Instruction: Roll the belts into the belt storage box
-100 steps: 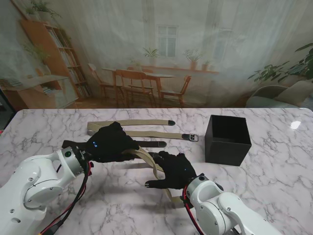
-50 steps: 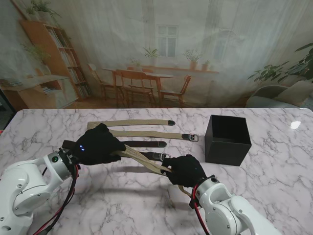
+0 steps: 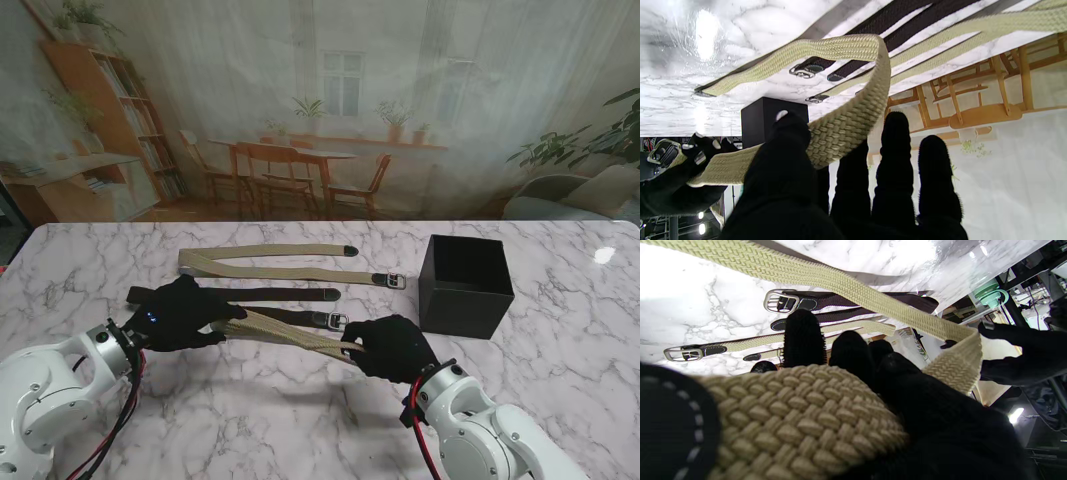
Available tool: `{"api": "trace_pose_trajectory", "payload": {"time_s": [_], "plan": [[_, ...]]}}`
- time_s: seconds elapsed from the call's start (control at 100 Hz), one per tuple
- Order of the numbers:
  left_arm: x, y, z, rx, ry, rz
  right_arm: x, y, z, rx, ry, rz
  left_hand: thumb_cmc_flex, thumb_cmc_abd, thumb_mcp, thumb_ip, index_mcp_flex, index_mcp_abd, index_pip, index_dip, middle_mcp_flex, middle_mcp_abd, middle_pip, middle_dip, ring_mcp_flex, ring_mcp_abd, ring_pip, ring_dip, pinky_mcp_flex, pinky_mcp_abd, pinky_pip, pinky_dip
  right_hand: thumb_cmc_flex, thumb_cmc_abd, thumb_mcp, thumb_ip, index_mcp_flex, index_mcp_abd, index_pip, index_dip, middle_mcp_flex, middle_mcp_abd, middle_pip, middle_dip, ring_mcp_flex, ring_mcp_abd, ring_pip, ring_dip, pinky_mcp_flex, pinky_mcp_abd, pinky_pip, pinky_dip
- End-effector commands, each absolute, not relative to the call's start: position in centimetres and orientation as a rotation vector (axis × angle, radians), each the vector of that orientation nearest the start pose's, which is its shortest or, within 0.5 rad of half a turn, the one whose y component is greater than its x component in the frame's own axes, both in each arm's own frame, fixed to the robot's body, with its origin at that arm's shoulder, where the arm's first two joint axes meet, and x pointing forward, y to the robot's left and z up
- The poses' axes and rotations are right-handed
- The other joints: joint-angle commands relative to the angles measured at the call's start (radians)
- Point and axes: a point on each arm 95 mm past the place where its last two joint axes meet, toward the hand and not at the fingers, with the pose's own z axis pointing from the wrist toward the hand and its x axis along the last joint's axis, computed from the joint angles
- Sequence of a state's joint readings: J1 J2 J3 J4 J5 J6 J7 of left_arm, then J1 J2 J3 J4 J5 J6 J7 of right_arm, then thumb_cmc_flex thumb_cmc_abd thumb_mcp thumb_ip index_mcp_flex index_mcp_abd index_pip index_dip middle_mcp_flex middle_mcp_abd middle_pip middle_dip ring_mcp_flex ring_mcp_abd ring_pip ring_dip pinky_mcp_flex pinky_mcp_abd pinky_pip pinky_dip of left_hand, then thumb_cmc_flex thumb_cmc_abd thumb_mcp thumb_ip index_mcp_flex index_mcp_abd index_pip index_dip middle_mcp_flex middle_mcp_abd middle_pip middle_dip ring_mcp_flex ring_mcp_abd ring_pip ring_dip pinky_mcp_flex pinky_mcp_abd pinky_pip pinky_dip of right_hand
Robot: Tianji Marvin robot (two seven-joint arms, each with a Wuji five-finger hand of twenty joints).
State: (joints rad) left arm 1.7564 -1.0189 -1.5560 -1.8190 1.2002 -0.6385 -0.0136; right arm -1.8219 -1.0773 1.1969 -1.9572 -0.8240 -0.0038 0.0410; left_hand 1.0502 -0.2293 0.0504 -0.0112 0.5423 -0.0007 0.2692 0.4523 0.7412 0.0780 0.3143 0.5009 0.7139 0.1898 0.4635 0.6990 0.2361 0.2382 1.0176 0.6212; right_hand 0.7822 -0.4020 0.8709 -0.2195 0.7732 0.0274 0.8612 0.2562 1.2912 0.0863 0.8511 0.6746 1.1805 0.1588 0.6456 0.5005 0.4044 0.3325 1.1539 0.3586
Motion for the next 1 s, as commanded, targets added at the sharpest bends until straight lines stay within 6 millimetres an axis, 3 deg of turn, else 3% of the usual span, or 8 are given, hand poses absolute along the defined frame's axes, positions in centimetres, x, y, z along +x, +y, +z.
{"api": "trace_pose_trajectory", "payload": {"time_s": [0.0,0.21,0.38,0.49,0.57,0.67,0.81,0.99], "plan": [[35.7,5.1,-26.8,-0.635,1.889,-1.541,31.1,5.7,-29.0,1.343,1.526,1.763,-0.038,0.024,-0.038,0.014,-0.048,0.005,-0.048,-0.030,-0.093,0.032,-0.049,-0.076,-0.054,0.003,-0.059,-0.032,-0.032,0.003,-0.041,0.002,0.077,0.034,0.035,0.000,0.043,-0.025,0.046,0.031,0.035,-0.010,0.043,0.016,0.036,-0.006,0.051,0.010,-0.001,-0.013,0.019,0.008],[36.1,5.6,-27.0,-0.653,1.888,-1.542,31.2,5.1,-28.7,1.338,1.542,1.738,-0.201,-0.004,-0.058,0.007,-0.061,0.057,-0.093,-0.028,-0.338,0.133,-0.226,-0.259,-0.189,0.023,-0.198,-0.163,-0.104,0.026,-0.236,-0.076,0.078,0.034,0.037,0.000,0.046,-0.016,0.039,0.045,0.039,-0.009,0.040,0.025,0.038,-0.003,0.053,0.010,-0.001,-0.013,0.019,0.006],[36.6,4.6,-27.4,-0.782,1.946,-1.603,31.3,5.1,-28.6,1.332,1.554,1.748,-0.317,-0.022,-0.064,0.000,-0.175,0.091,-0.191,-0.086,-0.455,0.181,-0.321,-0.366,-0.275,0.068,-0.267,-0.264,-0.133,0.008,-0.351,-0.123,0.077,0.031,0.038,-0.001,0.051,-0.011,0.036,0.051,0.045,-0.007,0.044,0.033,0.045,-0.003,0.060,0.012,0.002,-0.012,0.022,0.006],[37.4,3.3,-28.1,-0.821,2.032,-1.621,31.4,5.1,-28.5,1.331,1.551,1.753,-0.372,-0.036,-0.070,-0.005,-0.236,0.051,-0.231,-0.123,-0.512,0.153,-0.334,-0.402,-0.307,0.065,-0.284,-0.296,-0.146,-0.005,-0.385,-0.136,0.076,0.027,0.043,-0.002,0.052,-0.002,0.032,0.052,0.051,-0.013,0.042,0.037,0.048,-0.001,0.064,0.013,0.006,-0.011,0.025,0.007],[38.1,2.3,-28.7,-0.822,2.101,-1.623,31.5,5.0,-28.4,1.333,1.550,1.750,-0.387,-0.049,-0.065,-0.007,-0.217,-0.001,-0.225,-0.137,-0.518,0.098,-0.331,-0.414,-0.330,0.034,-0.293,-0.314,-0.158,-0.027,-0.412,-0.143,0.074,0.029,0.045,-0.003,0.051,0.000,0.029,0.051,0.049,-0.012,0.038,0.037,0.045,-0.001,0.063,0.012,0.006,-0.010,0.025,0.007],[38.7,1.5,-29.6,-0.828,2.182,-1.602,31.4,4.8,-28.3,1.328,1.544,1.745,-0.358,-0.046,-0.057,-0.004,-0.185,-0.039,-0.203,-0.137,-0.514,0.062,-0.311,-0.393,-0.369,0.016,-0.305,-0.327,-0.177,-0.050,-0.462,-0.157,0.073,0.030,0.044,-0.004,0.050,-0.002,0.026,0.050,0.048,-0.012,0.027,0.035,0.042,-0.003,0.058,0.009,0.003,-0.010,0.024,0.006],[38.8,1.2,-30.9,-0.881,2.243,-1.565,31.3,4.4,-28.4,1.333,1.525,1.737,-0.371,-0.048,-0.062,-0.002,-0.200,-0.041,-0.209,-0.147,-0.549,0.067,-0.303,-0.389,-0.425,0.036,-0.328,-0.357,-0.195,-0.021,-0.538,-0.183,0.074,0.031,0.042,-0.004,0.048,0.000,0.023,0.049,0.045,-0.001,0.014,0.032,0.036,-0.002,0.049,0.004,-0.001,-0.010,0.021,0.003],[38.4,1.5,-32.5,-0.874,2.303,-1.501,31.3,4.0,-28.5,1.336,1.493,1.733,-0.402,-0.074,-0.069,-0.004,-0.228,-0.040,-0.222,-0.154,-0.603,0.090,-0.313,-0.400,-0.446,0.037,-0.330,-0.364,-0.198,-0.031,-0.562,-0.188,0.073,0.027,0.043,-0.003,0.050,0.003,0.022,0.047,0.049,-0.003,0.000,0.025,0.034,-0.002,0.040,0.000,-0.002,-0.008,0.019,0.002]]}}
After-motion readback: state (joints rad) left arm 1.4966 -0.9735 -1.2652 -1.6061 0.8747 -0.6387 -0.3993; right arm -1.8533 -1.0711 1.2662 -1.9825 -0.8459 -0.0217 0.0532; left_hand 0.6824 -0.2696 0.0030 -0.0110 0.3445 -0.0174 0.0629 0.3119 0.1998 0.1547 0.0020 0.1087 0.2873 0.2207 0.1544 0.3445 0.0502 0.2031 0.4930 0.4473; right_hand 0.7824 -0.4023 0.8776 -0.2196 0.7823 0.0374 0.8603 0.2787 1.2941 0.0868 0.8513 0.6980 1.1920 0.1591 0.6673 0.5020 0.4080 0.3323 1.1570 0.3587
